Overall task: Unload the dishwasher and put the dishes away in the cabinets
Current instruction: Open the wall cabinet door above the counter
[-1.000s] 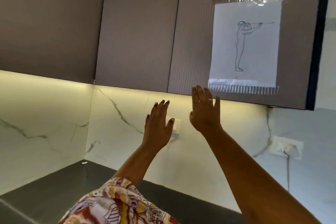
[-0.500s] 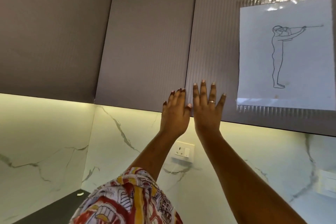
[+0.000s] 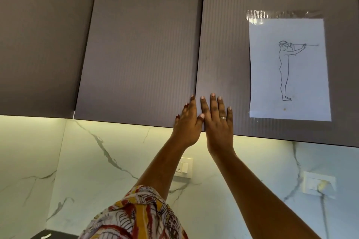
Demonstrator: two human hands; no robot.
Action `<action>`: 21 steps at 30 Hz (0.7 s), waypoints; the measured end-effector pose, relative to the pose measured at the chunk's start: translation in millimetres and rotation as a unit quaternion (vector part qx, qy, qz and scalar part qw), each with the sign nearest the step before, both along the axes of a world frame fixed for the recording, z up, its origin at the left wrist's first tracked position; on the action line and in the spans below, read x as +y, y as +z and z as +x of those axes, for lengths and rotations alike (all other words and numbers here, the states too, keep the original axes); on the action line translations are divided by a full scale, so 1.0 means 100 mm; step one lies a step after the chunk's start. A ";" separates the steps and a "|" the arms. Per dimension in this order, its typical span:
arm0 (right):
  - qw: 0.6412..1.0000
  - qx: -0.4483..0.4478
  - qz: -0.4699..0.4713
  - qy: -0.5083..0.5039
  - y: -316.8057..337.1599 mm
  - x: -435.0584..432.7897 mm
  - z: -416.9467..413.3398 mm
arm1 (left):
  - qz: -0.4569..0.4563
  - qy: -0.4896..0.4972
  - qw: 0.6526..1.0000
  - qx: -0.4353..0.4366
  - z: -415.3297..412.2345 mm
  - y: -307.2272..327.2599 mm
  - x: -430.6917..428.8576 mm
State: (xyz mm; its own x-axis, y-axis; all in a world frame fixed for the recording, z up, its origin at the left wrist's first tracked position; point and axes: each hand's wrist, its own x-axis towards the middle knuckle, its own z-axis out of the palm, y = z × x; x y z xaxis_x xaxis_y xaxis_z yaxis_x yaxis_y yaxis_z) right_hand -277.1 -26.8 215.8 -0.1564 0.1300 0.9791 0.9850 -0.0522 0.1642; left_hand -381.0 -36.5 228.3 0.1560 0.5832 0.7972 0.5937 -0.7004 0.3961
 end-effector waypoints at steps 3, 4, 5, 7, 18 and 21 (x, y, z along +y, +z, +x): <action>1.000 -0.002 0.014 0.001 -0.01 -0.07 -0.01 | 0.005 -0.022 0.999 -0.027 0.00 -0.03 -0.06; 1.000 -0.004 0.018 0.004 -0.02 -0.12 -0.02 | 0.007 -0.036 0.998 -0.044 0.00 -0.03 -0.10; 1.000 -0.004 0.018 0.011 -0.02 -0.20 -0.02 | 0.008 -0.051 0.997 -0.063 0.00 -0.01 -0.17; 0.999 -0.002 0.020 0.033 -0.02 -0.35 -0.03 | 0.012 -0.079 0.992 -0.100 0.01 0.05 -0.33; 0.979 0.009 0.015 0.205 -0.06 -1.75 0.18 | 0.076 -0.134 0.967 -0.202 0.36 0.45 -1.92; 0.969 0.015 -0.010 0.246 -0.10 -2.19 0.35 | 0.084 -0.130 0.967 -0.202 0.54 0.45 -2.44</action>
State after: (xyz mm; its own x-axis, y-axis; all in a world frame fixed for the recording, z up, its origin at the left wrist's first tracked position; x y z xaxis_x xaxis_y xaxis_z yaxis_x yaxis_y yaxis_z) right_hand -242.0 -245.6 206.2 -0.1749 0.0653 0.9824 0.8946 0.4274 0.1309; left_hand -326.9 -280.6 273.2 -0.0634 0.4236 0.9036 0.2103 -0.8794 0.4271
